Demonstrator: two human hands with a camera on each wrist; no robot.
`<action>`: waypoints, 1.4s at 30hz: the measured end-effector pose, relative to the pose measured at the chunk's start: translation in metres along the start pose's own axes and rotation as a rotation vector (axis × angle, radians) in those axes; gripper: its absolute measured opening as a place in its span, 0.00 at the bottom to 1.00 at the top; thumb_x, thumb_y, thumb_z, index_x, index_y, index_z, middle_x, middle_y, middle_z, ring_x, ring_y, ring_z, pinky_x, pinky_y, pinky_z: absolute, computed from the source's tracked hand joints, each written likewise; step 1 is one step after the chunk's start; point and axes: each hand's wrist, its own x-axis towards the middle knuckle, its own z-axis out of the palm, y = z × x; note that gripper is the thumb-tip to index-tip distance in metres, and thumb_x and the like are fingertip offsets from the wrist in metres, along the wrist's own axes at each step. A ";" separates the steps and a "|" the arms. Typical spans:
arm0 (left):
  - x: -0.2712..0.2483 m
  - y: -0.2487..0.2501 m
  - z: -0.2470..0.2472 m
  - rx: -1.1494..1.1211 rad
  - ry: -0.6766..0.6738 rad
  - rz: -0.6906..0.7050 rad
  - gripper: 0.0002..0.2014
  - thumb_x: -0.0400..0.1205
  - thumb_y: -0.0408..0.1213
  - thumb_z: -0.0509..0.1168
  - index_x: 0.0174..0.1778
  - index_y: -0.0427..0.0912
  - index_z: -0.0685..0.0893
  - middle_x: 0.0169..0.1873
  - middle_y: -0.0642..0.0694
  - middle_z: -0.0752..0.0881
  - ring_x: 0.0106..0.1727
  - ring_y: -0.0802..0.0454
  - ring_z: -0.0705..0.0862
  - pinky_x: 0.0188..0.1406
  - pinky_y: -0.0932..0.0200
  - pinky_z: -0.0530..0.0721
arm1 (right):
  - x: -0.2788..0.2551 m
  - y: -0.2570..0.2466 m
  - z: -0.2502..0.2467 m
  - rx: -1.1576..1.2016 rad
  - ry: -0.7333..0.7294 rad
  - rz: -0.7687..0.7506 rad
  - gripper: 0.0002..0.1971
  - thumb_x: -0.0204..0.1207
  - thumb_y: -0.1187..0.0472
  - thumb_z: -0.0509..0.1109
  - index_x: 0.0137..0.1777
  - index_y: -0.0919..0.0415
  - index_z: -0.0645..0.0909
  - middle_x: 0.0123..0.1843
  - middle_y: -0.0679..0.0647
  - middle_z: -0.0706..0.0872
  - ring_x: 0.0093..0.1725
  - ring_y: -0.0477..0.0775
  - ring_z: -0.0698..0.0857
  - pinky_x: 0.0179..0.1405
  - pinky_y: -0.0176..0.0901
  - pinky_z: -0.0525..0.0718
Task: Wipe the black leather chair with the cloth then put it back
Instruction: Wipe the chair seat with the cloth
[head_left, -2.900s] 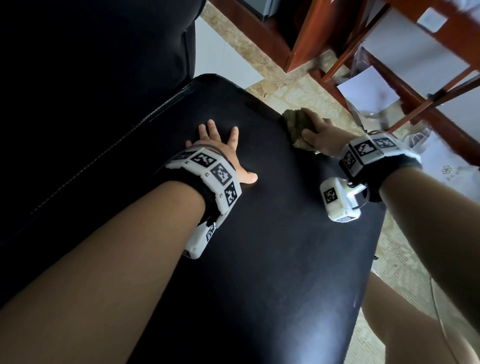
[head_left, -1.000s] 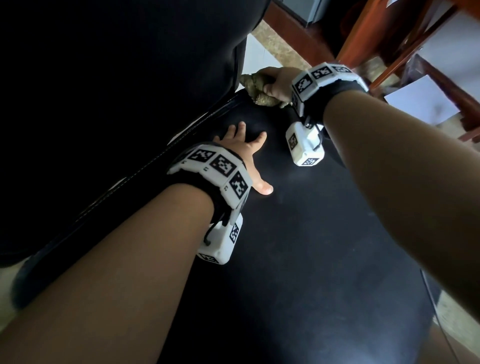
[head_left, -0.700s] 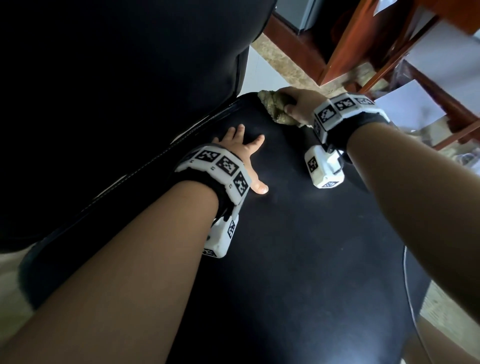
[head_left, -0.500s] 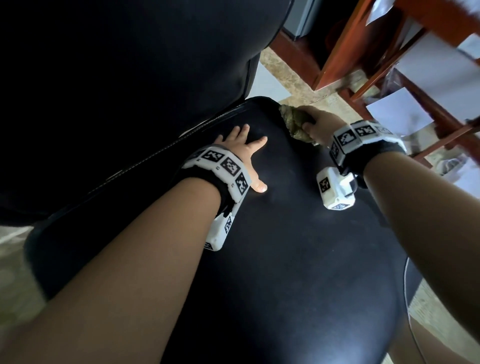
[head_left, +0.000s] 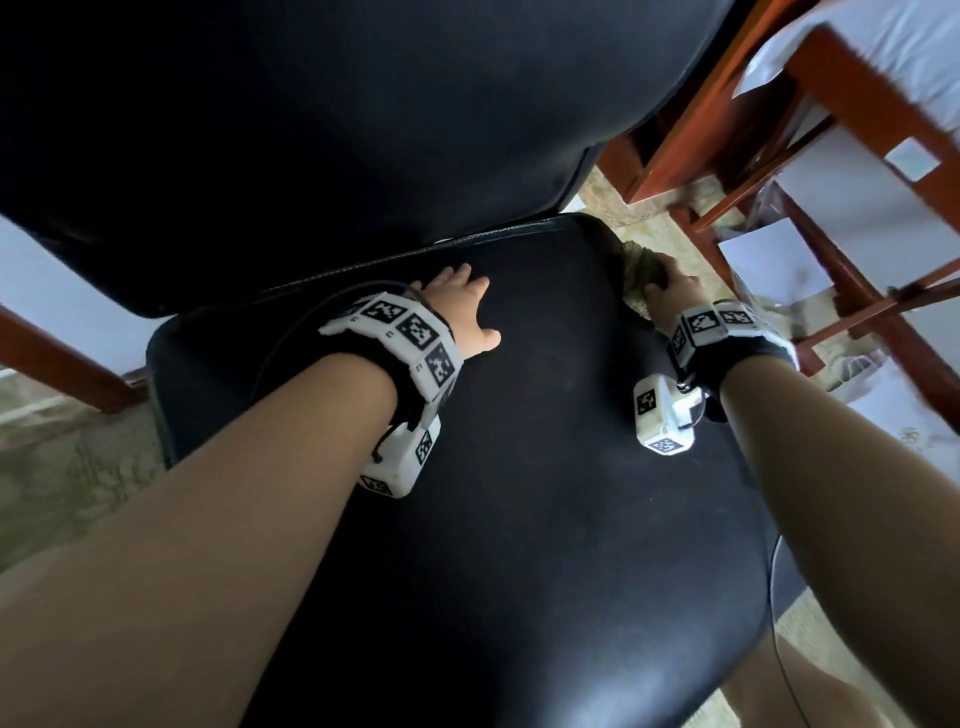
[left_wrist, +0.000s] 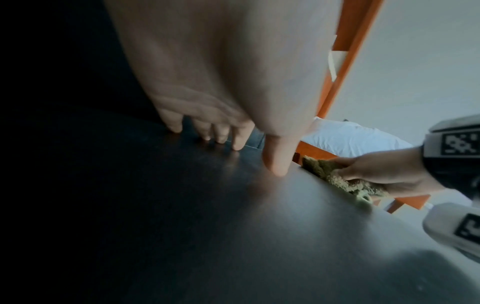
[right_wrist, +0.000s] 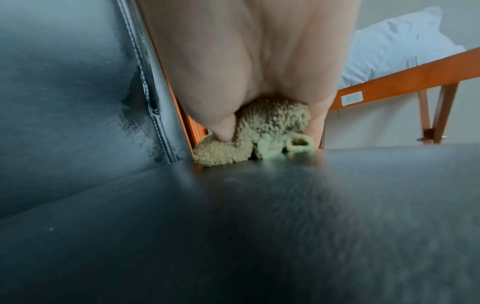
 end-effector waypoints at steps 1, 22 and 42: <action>-0.001 -0.002 0.002 0.007 -0.009 -0.008 0.36 0.83 0.50 0.58 0.83 0.45 0.47 0.83 0.45 0.43 0.83 0.49 0.43 0.80 0.44 0.48 | -0.002 -0.001 0.000 0.014 0.011 0.009 0.26 0.83 0.60 0.56 0.80 0.50 0.58 0.71 0.71 0.68 0.64 0.73 0.75 0.61 0.53 0.74; 0.001 -0.005 0.010 0.078 -0.101 0.009 0.46 0.79 0.59 0.60 0.83 0.45 0.40 0.82 0.46 0.36 0.82 0.48 0.36 0.79 0.44 0.43 | 0.025 -0.071 0.007 0.165 -0.103 -0.154 0.40 0.71 0.43 0.72 0.80 0.41 0.54 0.82 0.55 0.50 0.79 0.62 0.58 0.78 0.51 0.62; -0.002 0.001 0.007 0.132 -0.131 -0.026 0.45 0.79 0.59 0.59 0.82 0.45 0.39 0.82 0.46 0.36 0.82 0.48 0.36 0.81 0.43 0.44 | -0.001 -0.103 0.018 -0.214 -0.106 -0.491 0.24 0.82 0.56 0.57 0.78 0.43 0.60 0.77 0.58 0.63 0.72 0.70 0.64 0.73 0.52 0.60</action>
